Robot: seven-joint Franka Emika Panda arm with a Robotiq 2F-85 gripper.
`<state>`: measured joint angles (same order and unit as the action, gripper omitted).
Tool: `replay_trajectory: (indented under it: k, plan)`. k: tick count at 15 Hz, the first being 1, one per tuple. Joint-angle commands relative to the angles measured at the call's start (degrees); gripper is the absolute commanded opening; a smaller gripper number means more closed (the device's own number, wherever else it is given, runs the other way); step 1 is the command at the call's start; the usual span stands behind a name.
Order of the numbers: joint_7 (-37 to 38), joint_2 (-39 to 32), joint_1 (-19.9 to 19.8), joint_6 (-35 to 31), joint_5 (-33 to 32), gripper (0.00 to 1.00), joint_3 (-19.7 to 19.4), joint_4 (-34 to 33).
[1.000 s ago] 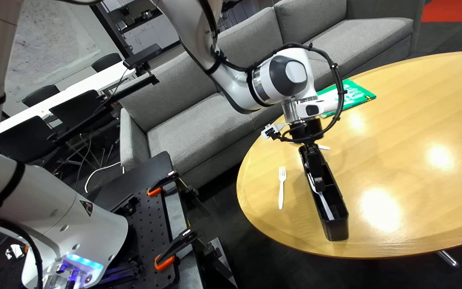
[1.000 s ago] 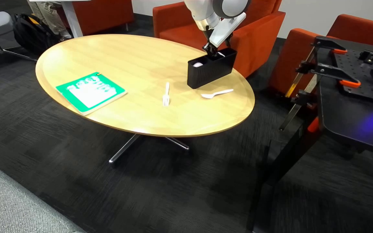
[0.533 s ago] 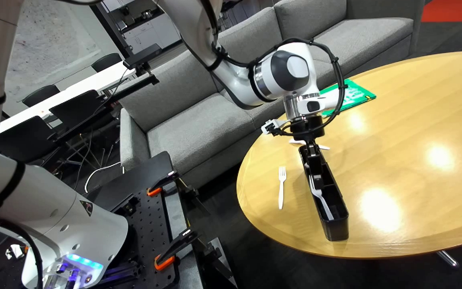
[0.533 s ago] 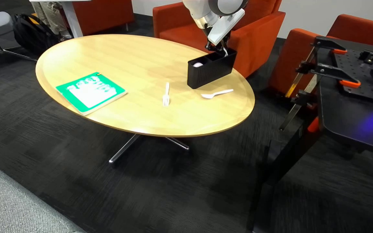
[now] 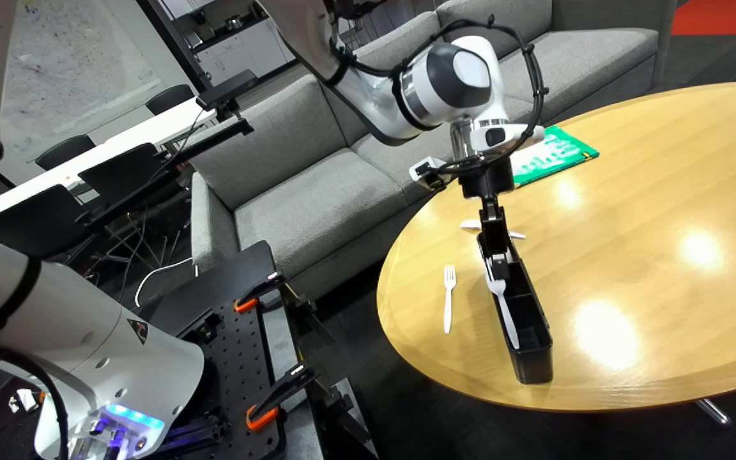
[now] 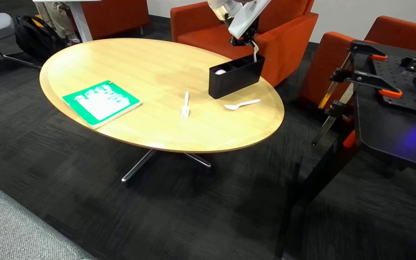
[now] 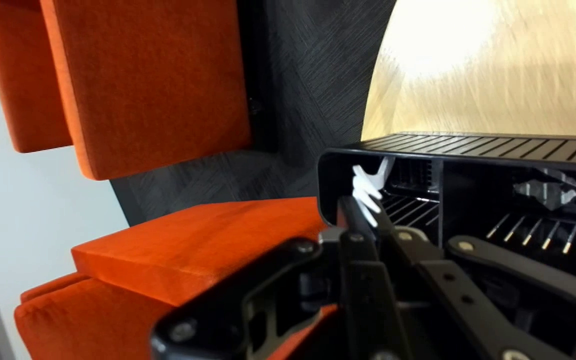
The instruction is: Get the fork from the object and put it on the table
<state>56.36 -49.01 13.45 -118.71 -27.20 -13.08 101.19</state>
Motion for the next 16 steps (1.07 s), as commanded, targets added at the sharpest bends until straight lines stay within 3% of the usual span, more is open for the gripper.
replay_trajectory:
  k: [1, 7, 12, 16]
  plan:
    - [0.0, 8.8, 1.2, 3.0, -0.9, 0.01, -0.1, 4.9]
    - [-1.0, 23.4, 1.3, -1.4, -5.4, 0.01, 3.4, 14.3]
    - [-3.2, 33.8, 0.4, -12.1, -5.1, 0.01, 10.1, 24.2]
    - [-3.0, 36.3, 0.2, -26.4, -4.8, 0.01, 13.6, 30.2]
